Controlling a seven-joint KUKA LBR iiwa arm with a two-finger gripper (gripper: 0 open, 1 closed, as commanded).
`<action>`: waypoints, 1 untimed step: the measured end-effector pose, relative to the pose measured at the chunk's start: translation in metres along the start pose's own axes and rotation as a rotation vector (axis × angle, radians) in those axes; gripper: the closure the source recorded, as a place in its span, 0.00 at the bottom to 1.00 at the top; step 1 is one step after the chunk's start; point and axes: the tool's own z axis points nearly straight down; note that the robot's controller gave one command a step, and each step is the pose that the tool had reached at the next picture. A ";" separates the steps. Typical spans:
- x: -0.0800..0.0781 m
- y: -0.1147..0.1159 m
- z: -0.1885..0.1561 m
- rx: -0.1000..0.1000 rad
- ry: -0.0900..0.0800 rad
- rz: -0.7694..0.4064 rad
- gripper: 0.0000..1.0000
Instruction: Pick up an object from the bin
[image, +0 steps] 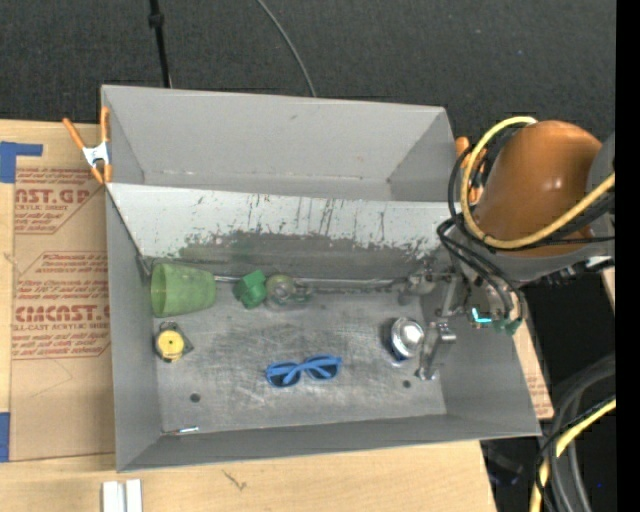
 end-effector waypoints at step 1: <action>-0.050 -0.071 0.154 0.002 -0.015 -0.336 0.00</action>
Offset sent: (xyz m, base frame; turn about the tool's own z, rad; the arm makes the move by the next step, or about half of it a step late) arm 0.0462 -0.0713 -0.1539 -0.3371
